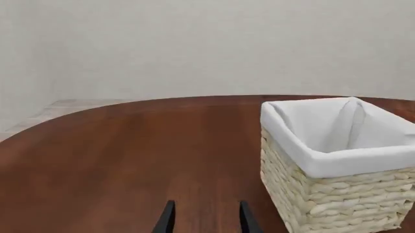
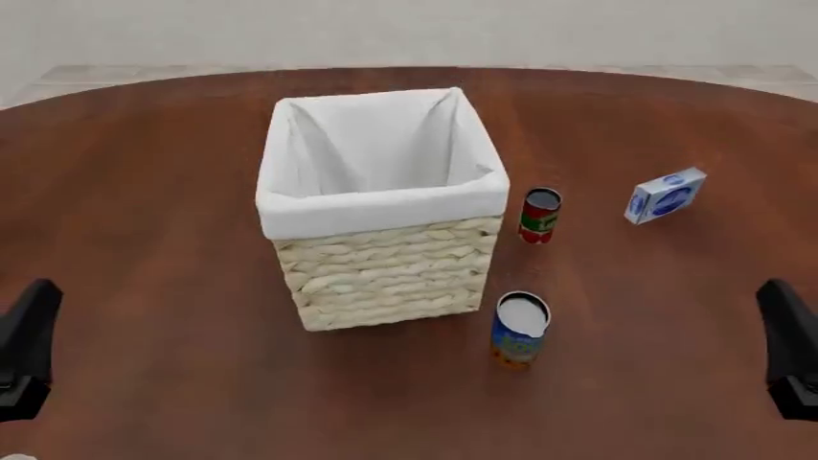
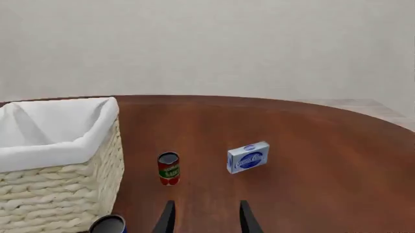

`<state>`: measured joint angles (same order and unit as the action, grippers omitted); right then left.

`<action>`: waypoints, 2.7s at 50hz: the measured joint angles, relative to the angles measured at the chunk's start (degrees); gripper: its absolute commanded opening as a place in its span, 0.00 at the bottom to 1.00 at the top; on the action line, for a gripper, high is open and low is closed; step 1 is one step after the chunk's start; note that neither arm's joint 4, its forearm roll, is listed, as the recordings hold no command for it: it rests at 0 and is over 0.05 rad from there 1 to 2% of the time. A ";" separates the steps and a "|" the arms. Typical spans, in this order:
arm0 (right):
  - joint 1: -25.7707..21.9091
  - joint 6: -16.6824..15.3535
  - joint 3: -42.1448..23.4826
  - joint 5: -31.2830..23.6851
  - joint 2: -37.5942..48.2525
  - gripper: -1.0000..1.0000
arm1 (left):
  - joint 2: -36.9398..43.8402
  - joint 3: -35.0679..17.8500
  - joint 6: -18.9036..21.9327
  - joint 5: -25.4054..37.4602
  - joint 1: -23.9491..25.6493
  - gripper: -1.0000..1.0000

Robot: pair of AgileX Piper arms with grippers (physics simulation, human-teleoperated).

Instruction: Pick up the tomato sauce, and put it in the basket.

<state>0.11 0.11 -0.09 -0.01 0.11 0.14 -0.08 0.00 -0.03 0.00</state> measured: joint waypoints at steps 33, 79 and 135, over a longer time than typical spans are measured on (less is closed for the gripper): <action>-2.13 -0.60 -3.89 1.32 7.21 1.00 | 0.27 -0.16 0.00 -0.06 0.00 1.00; -9.39 -2.29 -21.93 14.62 48.61 1.00 | 0.28 -0.16 0.00 -0.07 0.00 1.00; -13.30 -5.80 -37.67 13.61 77.40 1.00 | 0.28 -0.16 0.00 -0.07 0.00 1.00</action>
<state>-13.19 -5.70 -37.76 13.60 77.51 0.42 -0.24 0.00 -0.10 0.00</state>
